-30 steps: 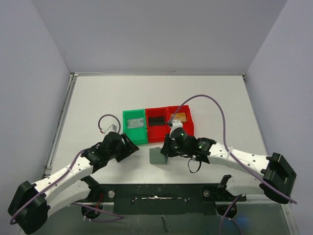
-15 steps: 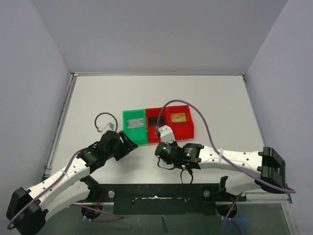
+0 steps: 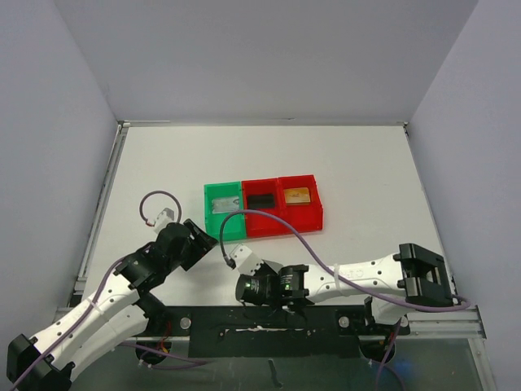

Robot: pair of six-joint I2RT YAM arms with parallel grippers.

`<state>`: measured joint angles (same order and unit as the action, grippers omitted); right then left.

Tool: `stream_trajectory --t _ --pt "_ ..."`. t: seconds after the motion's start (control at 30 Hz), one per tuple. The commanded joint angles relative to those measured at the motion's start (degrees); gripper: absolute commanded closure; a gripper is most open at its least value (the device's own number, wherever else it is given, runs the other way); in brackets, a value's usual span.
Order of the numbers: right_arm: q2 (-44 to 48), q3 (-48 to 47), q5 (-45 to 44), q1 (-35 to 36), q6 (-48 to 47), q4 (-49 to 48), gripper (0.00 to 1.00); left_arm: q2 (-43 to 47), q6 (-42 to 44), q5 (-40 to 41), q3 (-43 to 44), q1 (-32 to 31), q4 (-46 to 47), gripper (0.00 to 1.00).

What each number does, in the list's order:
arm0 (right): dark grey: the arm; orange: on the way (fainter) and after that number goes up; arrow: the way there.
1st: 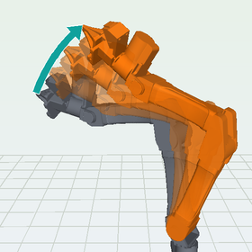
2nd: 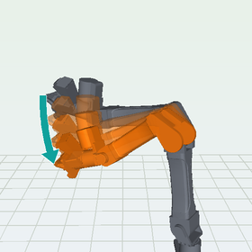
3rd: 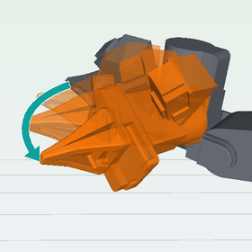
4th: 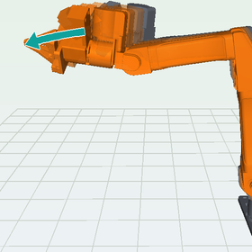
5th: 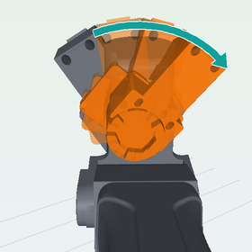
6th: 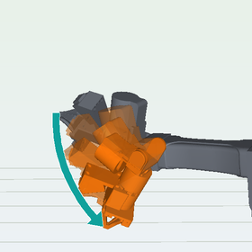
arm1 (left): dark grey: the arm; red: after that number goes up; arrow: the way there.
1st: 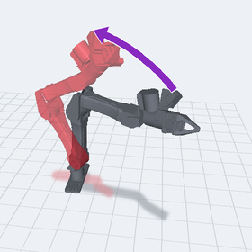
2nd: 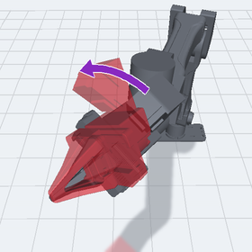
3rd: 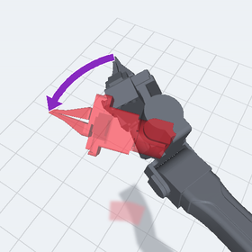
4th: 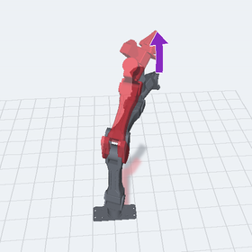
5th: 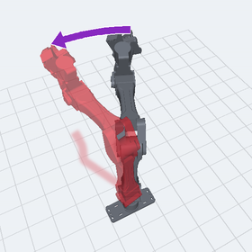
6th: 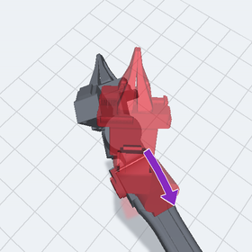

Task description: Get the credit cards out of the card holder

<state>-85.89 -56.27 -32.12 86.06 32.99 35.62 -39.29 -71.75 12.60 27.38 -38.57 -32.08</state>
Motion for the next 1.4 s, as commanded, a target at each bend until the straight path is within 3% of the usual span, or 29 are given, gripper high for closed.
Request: stream_trajectory --t 0.0,0.1,0.17,0.33,0.47,0.53,0.67,0.97,1.37 --pt "-1.6 -1.8 4.5 1.5 -0.6 -1.6 0.83 0.7 -1.1 0.6 1.2 0.2 0.3 0.38" --pt "3.4 -1.9 2.9 1.6 3.6 -2.5 0.55 -0.1 0.8 -2.8 0.5 0.2 3.4 0.37" --pt "8.7 0.9 2.5 0.9 6.2 -5.5 0.42 -1.1 2.1 -4.6 0.3 0.2 5.3 0.37" --pt "22.0 10.6 5.5 -6.1 13.7 -10.7 0.38 -5.3 7.1 -11.5 0.4 0.2 11.9 0.38" --pt "28.8 17.0 5.1 -16.2 29.4 -2.4 0.33 -10.5 10.0 -13.8 2.2 -1.1 14.9 0.39" --pt "30.8 20.2 9.0 -23.3 33.5 1.0 0.34 -13.4 11.6 -13.7 3.9 -2.4 15.3 0.39" --pt "34.4 26.5 18.4 -32.2 33.8 -4.4 0.35 -20.5 14.4 -11.9 8.7 -7.0 15.1 0.42" --pt "34.4 33.5 24.5 -35.7 39.0 -16.1 0.39 -33.1 17.3 -9.3 16.6 -16.5 15.9 0.43" --pt "31.3 41.5 27.6 -41.3 44.1 -31.7 0.46 -43.3 18.8 -9.8 21.8 -21.0 17.0 0.51"
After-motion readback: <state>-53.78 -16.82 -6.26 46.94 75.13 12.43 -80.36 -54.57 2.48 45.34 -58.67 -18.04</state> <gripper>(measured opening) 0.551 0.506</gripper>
